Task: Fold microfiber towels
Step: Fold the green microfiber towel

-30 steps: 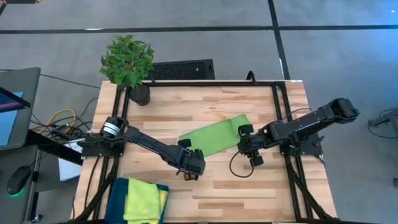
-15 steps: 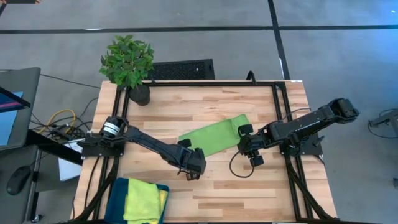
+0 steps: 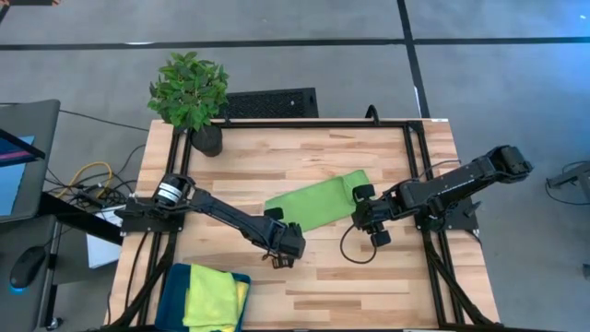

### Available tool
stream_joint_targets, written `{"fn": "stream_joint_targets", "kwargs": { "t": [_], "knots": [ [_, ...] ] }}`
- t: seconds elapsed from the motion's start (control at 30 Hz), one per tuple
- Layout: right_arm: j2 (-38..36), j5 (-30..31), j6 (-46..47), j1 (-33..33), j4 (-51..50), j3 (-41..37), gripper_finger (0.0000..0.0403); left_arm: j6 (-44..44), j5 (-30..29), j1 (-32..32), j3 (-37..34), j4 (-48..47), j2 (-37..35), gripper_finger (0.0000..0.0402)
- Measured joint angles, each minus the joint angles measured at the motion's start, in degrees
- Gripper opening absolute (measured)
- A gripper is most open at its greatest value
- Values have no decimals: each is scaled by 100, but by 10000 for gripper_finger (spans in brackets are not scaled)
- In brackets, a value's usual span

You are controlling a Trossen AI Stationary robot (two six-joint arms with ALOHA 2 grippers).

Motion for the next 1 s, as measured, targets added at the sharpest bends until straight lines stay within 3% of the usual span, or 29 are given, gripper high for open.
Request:
{"fn": "stream_joint_targets", "kwargs": {
  "t": [0.2,0.37,0.87,1.0],
  "knots": [
    [0,0,-39,0,31,0,194,64,99,7,25,31,35,149],
    [0,0,-39,0,94,0,194,429,42,9,33,-9,35,170],
    [0,0,-39,0,114,0,194,504,-424,-44,43,-428,147,149],
    [0,0,-39,0,116,0,194,464,-404,-46,39,-449,157,119]
  ]
}}
